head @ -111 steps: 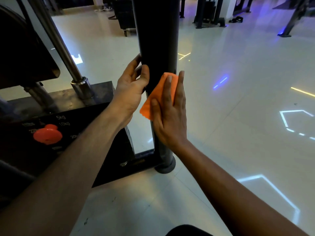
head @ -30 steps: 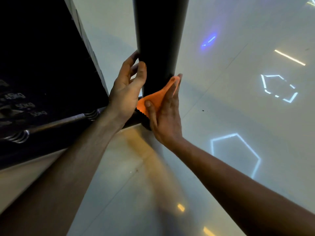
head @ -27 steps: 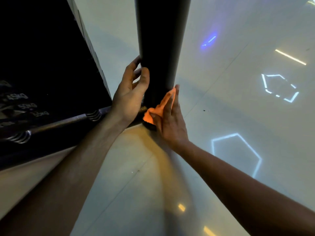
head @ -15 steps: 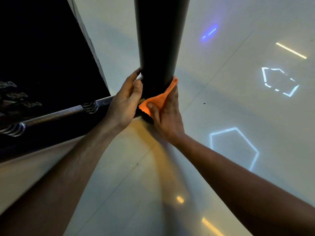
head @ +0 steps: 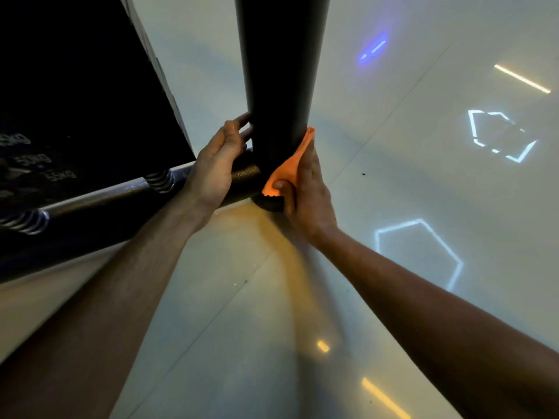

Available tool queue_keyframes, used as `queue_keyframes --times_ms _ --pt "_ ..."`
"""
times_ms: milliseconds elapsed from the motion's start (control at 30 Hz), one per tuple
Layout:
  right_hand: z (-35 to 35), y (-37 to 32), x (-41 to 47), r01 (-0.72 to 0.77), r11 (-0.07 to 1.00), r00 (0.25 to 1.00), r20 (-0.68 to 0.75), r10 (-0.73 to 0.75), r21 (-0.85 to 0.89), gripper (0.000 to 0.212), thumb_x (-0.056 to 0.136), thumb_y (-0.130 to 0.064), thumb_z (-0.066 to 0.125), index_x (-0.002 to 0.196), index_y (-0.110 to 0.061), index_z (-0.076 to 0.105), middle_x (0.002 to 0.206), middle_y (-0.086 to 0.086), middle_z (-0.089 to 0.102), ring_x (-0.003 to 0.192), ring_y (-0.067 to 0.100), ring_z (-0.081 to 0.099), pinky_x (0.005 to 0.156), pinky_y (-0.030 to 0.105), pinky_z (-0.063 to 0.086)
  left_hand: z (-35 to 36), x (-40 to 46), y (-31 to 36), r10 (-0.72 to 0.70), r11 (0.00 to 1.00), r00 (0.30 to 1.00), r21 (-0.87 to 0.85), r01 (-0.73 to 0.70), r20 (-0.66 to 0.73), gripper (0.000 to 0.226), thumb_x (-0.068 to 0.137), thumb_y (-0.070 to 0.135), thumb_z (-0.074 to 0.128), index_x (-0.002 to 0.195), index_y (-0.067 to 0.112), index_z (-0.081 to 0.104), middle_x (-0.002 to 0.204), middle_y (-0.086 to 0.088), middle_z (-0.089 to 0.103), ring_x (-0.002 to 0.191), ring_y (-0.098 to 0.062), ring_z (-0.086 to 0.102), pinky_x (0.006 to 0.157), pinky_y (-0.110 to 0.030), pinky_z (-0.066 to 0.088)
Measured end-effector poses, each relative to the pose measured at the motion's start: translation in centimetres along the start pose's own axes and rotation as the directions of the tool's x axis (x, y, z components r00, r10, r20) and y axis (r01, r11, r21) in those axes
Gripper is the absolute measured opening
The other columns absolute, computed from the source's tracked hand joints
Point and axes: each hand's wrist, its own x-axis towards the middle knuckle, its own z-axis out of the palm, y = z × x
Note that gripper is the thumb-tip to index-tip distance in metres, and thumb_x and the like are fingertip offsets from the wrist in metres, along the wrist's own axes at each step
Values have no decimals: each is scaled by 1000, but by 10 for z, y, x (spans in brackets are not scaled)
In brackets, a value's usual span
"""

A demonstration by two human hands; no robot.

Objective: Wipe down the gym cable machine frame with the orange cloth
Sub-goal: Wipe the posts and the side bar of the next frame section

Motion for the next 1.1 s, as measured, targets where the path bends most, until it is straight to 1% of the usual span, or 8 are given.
queue_keyframes --times_ms 133,233,433,667,767,900,967,1100 --pt "19 -14 1 -50 978 984 -155 83 204 93 108 -50 57 174 -25 -3 177 3 26 158 23 38 119 57 48 5 -2 0 9 1000 1000 -10 -9 -20 44 117 43 28 153 32 50 143 16 64 111 10 69 88 -14 56" --pt "49 -50 9 -190 925 912 -290 291 330 92 108 -52 56 173 -32 -5 176 -1 24 161 21 30 124 62 39 6 -2 0 15 1000 1000 3 -15 -8 46 118 42 26 157 29 47 140 19 63 110 11 69 86 -13 56" --pt "-3 1 -5 -54 995 999 10 54 80 90 109 -47 52 174 -30 -9 179 2 24 153 30 45 115 56 52 1 -1 -1 -20 1000 1000 14 20 2 48 115 52 29 157 37 49 151 18 61 123 5 65 104 -29 56" --pt "49 -43 5 -250 918 911 -245 331 309 91 108 -57 54 173 -34 -7 174 -4 29 158 19 34 123 58 42 4 -1 -1 15 1000 1000 4 -15 4 49 118 44 26 158 26 47 146 14 61 114 10 68 92 -15 55" --pt "24 -22 -6 -174 963 968 -142 206 207 91 109 -46 56 174 -31 -7 175 -1 30 156 20 39 118 42 48 -1 0 -3 8 1000 1000 24 -8 10 52 116 51 28 159 31 48 150 17 61 126 3 65 106 -27 55" --pt "2 -14 -14 -52 997 997 -61 56 59 88 110 -42 48 173 -29 -12 182 6 12 161 33 33 120 53 49 -5 -1 -3 -11 999 1000 53 11 16 51 115 55 27 157 38 48 149 21 60 135 2 57 108 -25 52" --pt "11 -25 -16 48 999 991 -127 -48 -9 83 114 -43 47 173 -18 -6 182 11 -8 168 37 12 128 49 36 -5 -1 -2 -2 999 1000 48 2 14 51 116 52 24 156 34 50 149 17 59 139 -5 55 110 -24 51" --pt "35 -18 -12 163 915 976 -74 -204 -369 97 113 -42 60 172 -20 -14 171 14 -38 163 50 -18 132 69 8 -3 -6 -7 7 995 997 98 0 -78 54 118 43 21 154 19 55 145 3 63 122 0 62 94 -10 53"
